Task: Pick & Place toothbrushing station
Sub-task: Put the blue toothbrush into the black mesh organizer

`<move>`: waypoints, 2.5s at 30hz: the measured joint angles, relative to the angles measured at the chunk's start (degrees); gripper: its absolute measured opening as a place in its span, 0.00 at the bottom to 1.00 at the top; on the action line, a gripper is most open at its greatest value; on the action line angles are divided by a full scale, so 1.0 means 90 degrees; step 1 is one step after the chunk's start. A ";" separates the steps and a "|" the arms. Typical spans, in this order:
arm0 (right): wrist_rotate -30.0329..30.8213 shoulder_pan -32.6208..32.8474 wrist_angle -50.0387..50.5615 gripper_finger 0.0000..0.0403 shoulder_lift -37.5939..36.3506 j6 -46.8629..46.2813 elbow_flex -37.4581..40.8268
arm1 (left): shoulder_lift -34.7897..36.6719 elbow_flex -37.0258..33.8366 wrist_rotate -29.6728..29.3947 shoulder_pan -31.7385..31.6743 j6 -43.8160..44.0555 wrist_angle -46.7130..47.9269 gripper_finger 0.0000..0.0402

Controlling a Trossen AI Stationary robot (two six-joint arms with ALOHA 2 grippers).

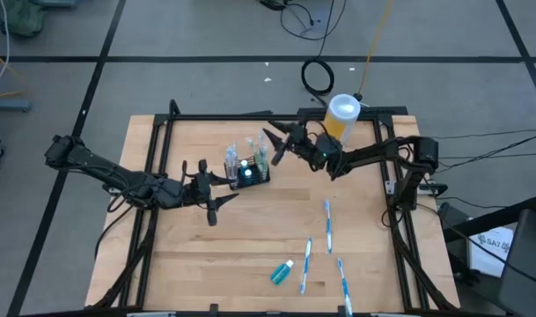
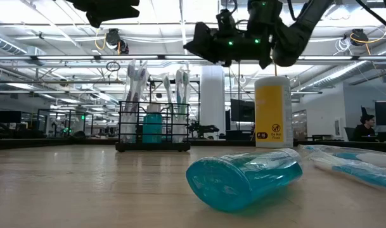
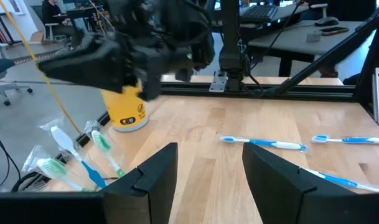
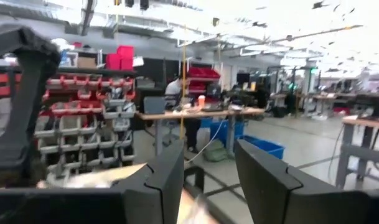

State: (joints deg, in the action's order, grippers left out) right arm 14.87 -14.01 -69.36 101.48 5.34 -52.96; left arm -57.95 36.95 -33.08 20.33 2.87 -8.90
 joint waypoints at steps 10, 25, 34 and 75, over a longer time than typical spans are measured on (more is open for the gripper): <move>-0.0019 -0.0267 0.3015 0.34 -0.0010 -0.0348 -0.1122 | 0.0000 0.0000 -0.0010 -0.0011 -0.0311 -0.0141 0.47; -0.0002 -0.0232 0.3961 0.35 -0.0003 -0.0519 -0.1120 | 0.0000 0.0000 -0.0009 -0.0011 -0.0295 -0.0139 0.47; 0.0074 -0.0162 0.4083 0.35 -0.0035 -0.0010 -0.1120 | 0.0000 0.0000 -0.0007 -0.0011 -0.0289 -0.0139 0.47; 0.0163 0.3793 1.2561 0.35 -0.2087 -0.7380 -0.1116 | 0.0001 0.0000 0.0019 0.0026 0.0102 0.0016 0.47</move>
State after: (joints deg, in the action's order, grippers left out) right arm 16.34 20.13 43.69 82.70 -61.08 -63.00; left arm -57.95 36.95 -32.91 20.56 3.79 -8.75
